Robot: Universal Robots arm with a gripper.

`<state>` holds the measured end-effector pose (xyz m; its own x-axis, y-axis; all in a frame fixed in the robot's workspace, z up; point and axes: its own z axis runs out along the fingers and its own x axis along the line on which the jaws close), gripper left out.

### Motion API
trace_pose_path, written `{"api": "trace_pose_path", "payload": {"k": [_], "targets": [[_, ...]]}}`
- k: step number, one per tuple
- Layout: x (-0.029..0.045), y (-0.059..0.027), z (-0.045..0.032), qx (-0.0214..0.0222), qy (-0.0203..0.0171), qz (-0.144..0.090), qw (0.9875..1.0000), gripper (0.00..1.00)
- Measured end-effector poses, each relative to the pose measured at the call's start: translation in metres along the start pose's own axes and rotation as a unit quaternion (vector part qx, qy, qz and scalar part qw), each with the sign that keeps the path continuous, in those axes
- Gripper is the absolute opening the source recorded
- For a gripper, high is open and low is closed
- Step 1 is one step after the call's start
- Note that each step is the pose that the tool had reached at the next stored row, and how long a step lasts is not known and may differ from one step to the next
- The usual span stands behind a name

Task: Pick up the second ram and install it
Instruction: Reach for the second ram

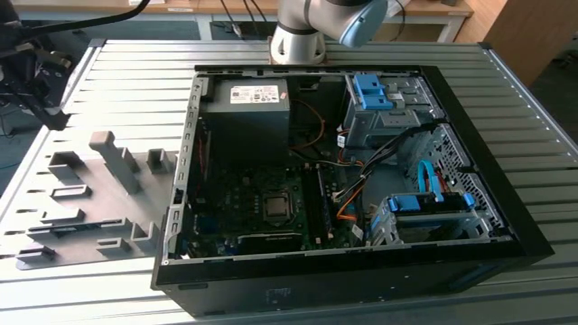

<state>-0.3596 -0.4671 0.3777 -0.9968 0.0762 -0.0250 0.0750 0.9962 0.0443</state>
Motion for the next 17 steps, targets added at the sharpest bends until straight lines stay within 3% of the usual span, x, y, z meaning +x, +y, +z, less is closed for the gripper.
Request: {"api": "trace_pose_path", "payload": {"k": [9, 17], "targets": [[0.0065, -0.0082, 0.0042, 0.0000, 0.0000, 0.000, 1.0000, 0.10], [0.0122, -0.0119, 0.0123, -0.0001, -0.0001, 0.000, 1.0000, 0.10]]}}
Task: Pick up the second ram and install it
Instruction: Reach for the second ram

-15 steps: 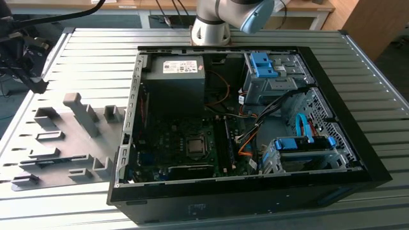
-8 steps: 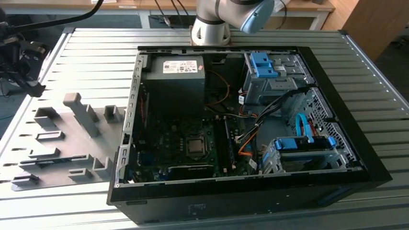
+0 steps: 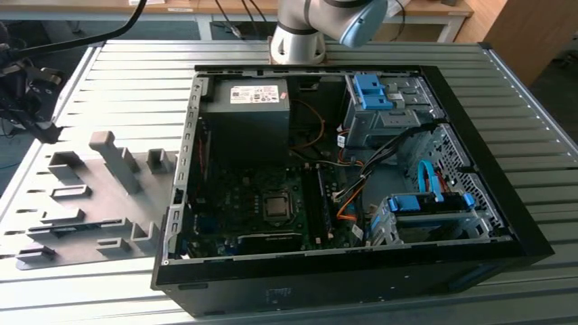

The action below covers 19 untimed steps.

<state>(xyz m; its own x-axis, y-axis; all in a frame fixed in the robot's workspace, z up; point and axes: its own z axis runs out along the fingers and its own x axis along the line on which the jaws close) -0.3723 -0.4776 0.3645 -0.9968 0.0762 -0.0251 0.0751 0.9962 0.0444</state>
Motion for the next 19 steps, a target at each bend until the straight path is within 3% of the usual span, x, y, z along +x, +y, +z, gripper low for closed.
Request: {"api": "trace_pose_path", "payload": {"k": [19], "targets": [[0.0088, -0.0134, 0.0141, 0.0000, 0.0000, 0.000, 1.0000, 0.10]]}}
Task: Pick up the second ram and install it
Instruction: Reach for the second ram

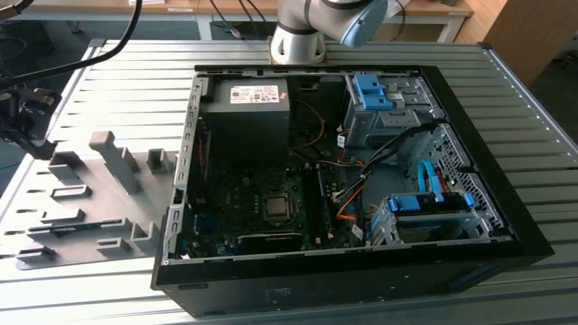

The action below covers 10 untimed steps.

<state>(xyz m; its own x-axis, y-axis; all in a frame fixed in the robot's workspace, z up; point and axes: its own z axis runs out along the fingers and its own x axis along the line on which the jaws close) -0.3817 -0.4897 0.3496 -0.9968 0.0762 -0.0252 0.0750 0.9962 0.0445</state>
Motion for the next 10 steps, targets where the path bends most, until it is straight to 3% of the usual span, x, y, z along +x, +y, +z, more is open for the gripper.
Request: {"api": "trace_pose_path", "payload": {"k": [10], "targets": [[0.0027, -0.0088, 0.0073, 0.0000, 0.0001, 0.000, 1.0000, 0.10]]}}
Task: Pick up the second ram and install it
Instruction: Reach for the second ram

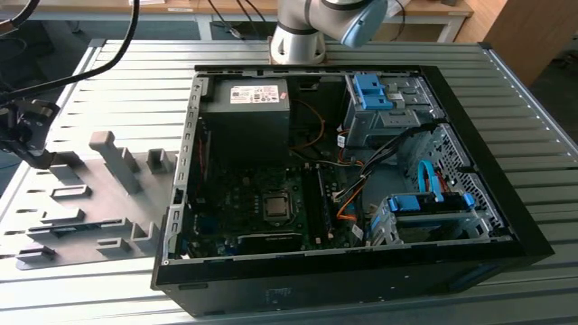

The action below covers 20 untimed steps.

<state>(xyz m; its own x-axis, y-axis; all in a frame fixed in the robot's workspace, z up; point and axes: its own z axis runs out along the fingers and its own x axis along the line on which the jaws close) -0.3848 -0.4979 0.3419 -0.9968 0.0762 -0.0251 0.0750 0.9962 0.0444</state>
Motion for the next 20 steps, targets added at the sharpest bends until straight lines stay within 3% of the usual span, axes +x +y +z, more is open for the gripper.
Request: {"api": "trace_pose_path", "payload": {"k": [8, 20], "targets": [[0.0016, -0.0083, 0.0084, 0.0000, 0.0000, 0.000, 1.0000, 0.10], [0.0020, -0.0118, 0.0298, 0.0001, 0.0008, 0.000, 1.0000, 0.10]]}}
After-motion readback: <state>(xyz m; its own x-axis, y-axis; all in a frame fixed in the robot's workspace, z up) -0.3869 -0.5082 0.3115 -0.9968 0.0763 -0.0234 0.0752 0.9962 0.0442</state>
